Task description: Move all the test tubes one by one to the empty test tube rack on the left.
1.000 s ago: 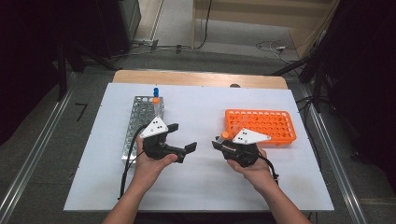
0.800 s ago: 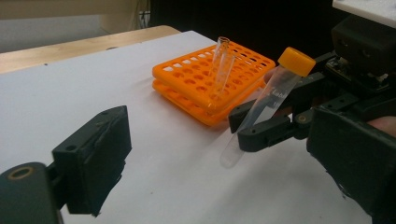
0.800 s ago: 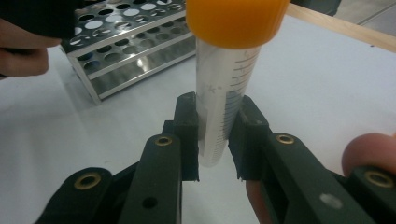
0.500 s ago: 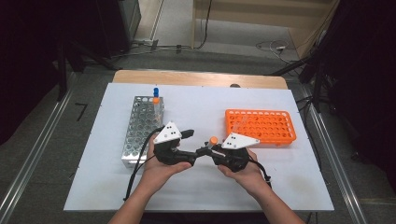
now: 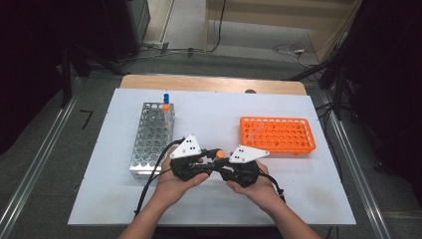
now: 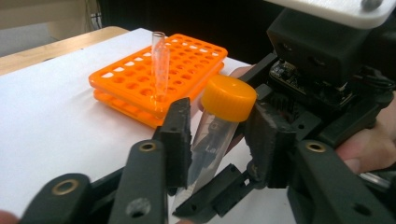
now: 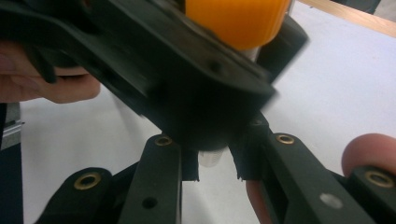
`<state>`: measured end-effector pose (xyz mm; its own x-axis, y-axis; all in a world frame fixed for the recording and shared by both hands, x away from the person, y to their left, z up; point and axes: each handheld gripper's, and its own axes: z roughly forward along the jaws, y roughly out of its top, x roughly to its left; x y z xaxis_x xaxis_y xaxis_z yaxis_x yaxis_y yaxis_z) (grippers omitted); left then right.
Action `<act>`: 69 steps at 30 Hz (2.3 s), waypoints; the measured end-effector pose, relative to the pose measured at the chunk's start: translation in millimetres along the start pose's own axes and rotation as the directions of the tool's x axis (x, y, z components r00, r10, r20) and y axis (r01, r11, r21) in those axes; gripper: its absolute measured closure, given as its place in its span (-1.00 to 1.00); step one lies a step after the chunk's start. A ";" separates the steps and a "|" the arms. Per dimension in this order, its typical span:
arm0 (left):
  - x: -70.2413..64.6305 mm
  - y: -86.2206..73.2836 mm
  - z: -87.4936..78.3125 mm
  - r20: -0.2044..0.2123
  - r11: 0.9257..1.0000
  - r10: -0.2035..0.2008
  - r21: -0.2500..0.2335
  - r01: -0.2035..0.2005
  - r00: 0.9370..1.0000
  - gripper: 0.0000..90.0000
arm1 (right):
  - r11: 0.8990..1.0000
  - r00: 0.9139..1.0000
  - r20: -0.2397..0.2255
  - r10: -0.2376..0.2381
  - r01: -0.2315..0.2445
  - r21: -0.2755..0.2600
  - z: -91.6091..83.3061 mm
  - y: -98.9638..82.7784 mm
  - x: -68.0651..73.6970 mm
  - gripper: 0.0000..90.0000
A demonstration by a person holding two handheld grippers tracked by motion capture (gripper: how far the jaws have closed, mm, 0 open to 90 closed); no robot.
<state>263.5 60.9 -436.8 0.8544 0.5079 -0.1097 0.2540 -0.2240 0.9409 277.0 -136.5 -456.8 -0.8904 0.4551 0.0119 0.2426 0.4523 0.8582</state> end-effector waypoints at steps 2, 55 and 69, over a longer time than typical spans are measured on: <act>-0.2 0.3 -0.2 -0.004 1.000 0.001 -0.003 -0.001 1.000 0.47 | 1.000 1.000 -0.003 -0.003 0.003 -0.002 0.0 0.2 0.1 0.59; 62.7 6.8 -68.8 -0.326 0.988 -0.090 -0.152 0.042 0.941 0.66 | 0.994 0.992 0.095 0.087 -0.080 -0.072 -75.1 -42.7 -47.2 -0.97; 94.6 10.5 -85.7 -0.421 0.978 -0.144 -0.196 0.065 0.896 0.66 | 0.991 0.986 0.114 0.118 -0.110 -0.071 -85.5 -61.9 -68.0 -0.97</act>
<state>308.1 177.8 -409.8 0.5378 0.8373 -0.0989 0.2158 -0.0233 0.9762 289.6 -261.1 -466.9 -0.8057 0.5898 0.0545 0.3116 0.3439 0.8858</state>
